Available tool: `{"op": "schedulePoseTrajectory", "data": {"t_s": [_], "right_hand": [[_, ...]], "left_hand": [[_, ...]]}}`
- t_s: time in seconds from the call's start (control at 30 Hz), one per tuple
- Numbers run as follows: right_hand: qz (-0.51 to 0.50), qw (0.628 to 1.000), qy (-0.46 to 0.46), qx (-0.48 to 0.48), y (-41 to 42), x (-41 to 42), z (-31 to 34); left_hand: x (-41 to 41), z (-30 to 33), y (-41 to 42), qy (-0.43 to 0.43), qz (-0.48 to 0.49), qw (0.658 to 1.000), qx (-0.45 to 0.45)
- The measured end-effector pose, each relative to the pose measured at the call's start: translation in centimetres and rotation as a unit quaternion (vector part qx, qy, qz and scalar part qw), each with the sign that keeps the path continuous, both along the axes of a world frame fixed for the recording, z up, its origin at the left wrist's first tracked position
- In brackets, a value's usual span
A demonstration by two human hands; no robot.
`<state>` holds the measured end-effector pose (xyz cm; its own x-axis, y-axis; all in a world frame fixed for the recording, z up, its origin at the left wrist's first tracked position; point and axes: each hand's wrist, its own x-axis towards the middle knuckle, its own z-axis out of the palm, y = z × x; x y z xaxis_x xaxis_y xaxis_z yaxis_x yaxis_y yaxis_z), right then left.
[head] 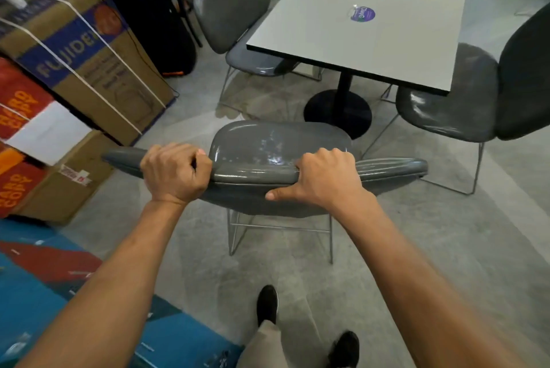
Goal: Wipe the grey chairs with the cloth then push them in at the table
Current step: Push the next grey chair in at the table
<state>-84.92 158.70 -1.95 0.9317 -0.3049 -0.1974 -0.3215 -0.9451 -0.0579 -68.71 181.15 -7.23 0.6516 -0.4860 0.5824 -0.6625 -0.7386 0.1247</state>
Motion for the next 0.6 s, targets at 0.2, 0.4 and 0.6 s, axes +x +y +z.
{"op": "schedulePoseTrajectory", "data": {"t_s": [0.2, 0.4, 0.6], "right_hand": [[-0.055, 0.998, -0.009, 0.024, 1.7, 1.2, -0.1], [-0.112, 0.993, -0.012, 0.023, 1.6, 2.3, -0.3], [-0.173, 0.984, -0.024, 0.032, 0.1, 3.3, -0.5]], "left_hand": [[4.7, 0.4, -0.9, 0.009, -0.076, 0.997, -0.005], [8.9, 0.1, -4.2, -0.002, -0.143, 0.99, -0.013], [11.3, 0.1, -8.1, -0.022, -0.193, 0.981, -0.02]]}}
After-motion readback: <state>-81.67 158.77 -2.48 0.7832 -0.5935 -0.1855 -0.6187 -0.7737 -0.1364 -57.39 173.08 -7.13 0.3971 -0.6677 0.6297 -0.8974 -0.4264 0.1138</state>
